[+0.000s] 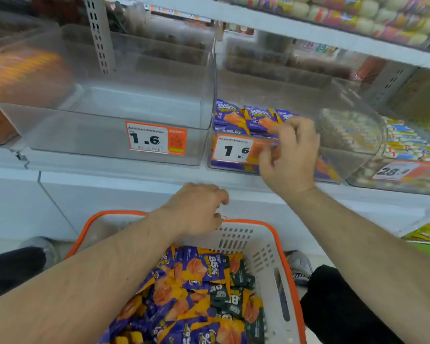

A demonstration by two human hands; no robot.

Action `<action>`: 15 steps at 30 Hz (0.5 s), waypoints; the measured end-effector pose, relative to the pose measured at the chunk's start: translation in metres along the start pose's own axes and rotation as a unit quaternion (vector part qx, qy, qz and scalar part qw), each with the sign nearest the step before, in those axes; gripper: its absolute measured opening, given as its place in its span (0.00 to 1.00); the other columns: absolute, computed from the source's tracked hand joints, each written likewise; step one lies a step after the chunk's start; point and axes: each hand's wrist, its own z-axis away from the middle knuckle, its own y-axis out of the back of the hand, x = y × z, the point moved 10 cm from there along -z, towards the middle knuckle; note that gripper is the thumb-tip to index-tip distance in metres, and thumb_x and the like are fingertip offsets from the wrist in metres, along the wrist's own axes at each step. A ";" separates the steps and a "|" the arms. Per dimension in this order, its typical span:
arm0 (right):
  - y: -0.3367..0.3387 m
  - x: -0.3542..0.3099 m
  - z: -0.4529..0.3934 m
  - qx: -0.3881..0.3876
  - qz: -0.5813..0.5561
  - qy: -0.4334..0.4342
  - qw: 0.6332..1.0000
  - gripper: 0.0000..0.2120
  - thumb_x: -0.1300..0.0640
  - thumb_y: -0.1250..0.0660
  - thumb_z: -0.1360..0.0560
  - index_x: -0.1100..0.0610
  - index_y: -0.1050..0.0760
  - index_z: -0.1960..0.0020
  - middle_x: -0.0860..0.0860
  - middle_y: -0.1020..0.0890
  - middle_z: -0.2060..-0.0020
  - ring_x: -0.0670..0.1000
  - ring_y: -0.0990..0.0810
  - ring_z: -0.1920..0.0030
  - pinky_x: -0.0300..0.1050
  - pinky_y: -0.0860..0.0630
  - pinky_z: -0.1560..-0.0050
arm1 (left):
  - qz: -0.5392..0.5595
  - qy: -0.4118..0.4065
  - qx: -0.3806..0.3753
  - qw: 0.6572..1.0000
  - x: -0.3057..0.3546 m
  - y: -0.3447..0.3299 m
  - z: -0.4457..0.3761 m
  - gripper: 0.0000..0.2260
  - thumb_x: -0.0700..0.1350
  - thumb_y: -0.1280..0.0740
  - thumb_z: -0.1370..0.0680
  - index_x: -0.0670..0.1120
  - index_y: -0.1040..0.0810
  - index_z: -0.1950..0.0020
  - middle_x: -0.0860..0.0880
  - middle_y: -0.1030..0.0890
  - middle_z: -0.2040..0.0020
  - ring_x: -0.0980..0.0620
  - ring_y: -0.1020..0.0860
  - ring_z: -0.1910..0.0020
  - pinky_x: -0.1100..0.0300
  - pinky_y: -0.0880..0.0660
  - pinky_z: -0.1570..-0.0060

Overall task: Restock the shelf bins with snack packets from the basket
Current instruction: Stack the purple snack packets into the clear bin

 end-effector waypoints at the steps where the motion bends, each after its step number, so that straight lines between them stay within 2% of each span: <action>1: -0.011 -0.013 0.028 -0.043 -0.036 -0.006 0.998 0.10 0.61 0.35 0.33 0.62 0.23 0.52 0.60 0.24 0.54 0.58 0.26 0.52 0.49 0.33 0.54 | -0.014 0.030 -0.111 0.993 -0.011 -0.027 0.005 0.18 0.48 0.37 0.22 0.49 0.28 0.32 0.49 0.25 0.36 0.47 0.26 0.39 0.52 0.31 0.38; 2: -0.030 -0.022 0.060 -0.115 -0.072 -0.034 0.990 0.09 0.60 0.35 0.32 0.61 0.23 0.53 0.58 0.23 0.56 0.57 0.26 0.53 0.48 0.31 0.54 | -0.023 0.045 -0.189 0.981 -0.019 -0.048 0.012 0.16 0.47 0.38 0.22 0.47 0.27 0.34 0.46 0.24 0.37 0.46 0.24 0.44 0.52 0.28 0.43; 3: -0.054 -0.028 0.098 -0.219 -0.100 -0.078 0.967 0.06 0.60 0.36 0.30 0.60 0.24 0.55 0.56 0.22 0.58 0.55 0.25 0.55 0.48 0.29 0.55 | -0.029 0.049 -0.241 0.969 -0.022 -0.064 0.019 0.14 0.46 0.38 0.22 0.43 0.25 0.38 0.42 0.22 0.41 0.47 0.24 0.51 0.54 0.26 0.51; 4: -0.080 -0.032 0.144 -0.344 -0.116 -0.132 0.922 0.03 0.61 0.37 0.28 0.58 0.25 0.56 0.54 0.21 0.59 0.54 0.25 0.58 0.48 0.26 0.57 | -0.034 0.051 -0.275 0.959 -0.025 -0.076 0.025 0.13 0.44 0.39 0.22 0.39 0.24 0.42 0.39 0.21 0.47 0.48 0.26 0.59 0.56 0.28 0.60; 5: -0.101 -0.039 0.193 -0.467 -0.119 -0.176 0.858 0.02 0.61 0.37 0.27 0.56 0.26 0.57 0.52 0.21 0.60 0.54 0.25 0.59 0.49 0.26 0.58 | -0.040 0.054 -0.291 0.955 -0.027 -0.085 0.028 0.11 0.43 0.39 0.22 0.38 0.24 0.46 0.39 0.21 0.51 0.48 0.28 0.63 0.57 0.31 0.65; 6: -0.114 -0.047 0.243 -0.567 -0.117 -0.200 0.790 0.03 0.61 0.38 0.26 0.55 0.27 0.56 0.52 0.21 0.59 0.54 0.25 0.58 0.49 0.26 0.58 | -0.047 0.055 -0.293 0.953 -0.029 -0.091 0.030 0.11 0.43 0.39 0.23 0.39 0.23 0.47 0.41 0.22 0.55 0.48 0.27 0.63 0.56 0.31 0.65; 7: -0.119 -0.054 0.288 -0.643 -0.114 -0.220 0.725 0.03 0.60 0.39 0.25 0.54 0.28 0.55 0.52 0.22 0.58 0.54 0.25 0.58 0.49 0.26 0.58 | -0.046 0.055 -0.291 0.954 -0.030 -0.097 0.031 0.10 0.45 0.39 0.23 0.41 0.23 0.48 0.44 0.21 0.54 0.47 0.24 0.60 0.54 0.28 0.62; 9: -0.113 -0.068 0.358 -0.744 -0.104 -0.260 0.607 0.03 0.56 0.37 0.24 0.54 0.29 0.55 0.53 0.25 0.59 0.54 0.27 0.60 0.49 0.28 0.63 | -0.031 0.053 -0.299 0.952 -0.030 -0.111 0.034 0.09 0.46 0.38 0.23 0.44 0.23 0.47 0.46 0.20 0.50 0.45 0.21 0.53 0.52 0.25 0.55; 10: -0.108 -0.072 0.383 -0.772 -0.093 -0.275 0.566 0.07 0.53 0.34 0.24 0.55 0.30 0.56 0.54 0.26 0.60 0.54 0.28 0.62 0.50 0.30 0.64 | -0.026 0.052 -0.310 0.949 -0.030 -0.119 0.036 0.09 0.47 0.38 0.22 0.45 0.24 0.46 0.46 0.20 0.49 0.44 0.22 0.53 0.51 0.26 0.53; 11: -0.104 -0.074 0.398 -0.790 -0.080 -0.275 0.543 0.11 0.49 0.32 0.25 0.55 0.29 0.56 0.55 0.25 0.60 0.54 0.27 0.62 0.52 0.29 0.63 | -0.024 0.051 -0.320 0.946 -0.031 -0.125 0.038 0.08 0.47 0.38 0.22 0.45 0.25 0.46 0.46 0.21 0.49 0.44 0.23 0.53 0.51 0.27 0.53; 12: -0.102 -0.076 0.405 -0.801 -0.061 -0.259 0.536 0.15 0.45 0.30 0.27 0.56 0.27 0.55 0.55 0.23 0.59 0.54 0.25 0.61 0.52 0.26 0.62 | -0.021 0.052 -0.326 0.944 -0.032 -0.129 0.039 0.09 0.48 0.38 0.21 0.45 0.25 0.46 0.46 0.21 0.49 0.45 0.23 0.53 0.51 0.27 0.53; 15: -0.102 -0.078 0.409 -0.816 -0.039 -0.221 0.533 0.21 0.41 0.26 0.31 0.56 0.25 0.50 0.54 0.20 0.54 0.55 0.21 0.55 0.54 0.21 0.55 | -0.013 0.058 -0.325 0.944 -0.033 -0.130 0.039 0.06 0.48 0.38 0.20 0.47 0.27 0.48 0.45 0.21 0.48 0.47 0.26 0.56 0.54 0.29 0.55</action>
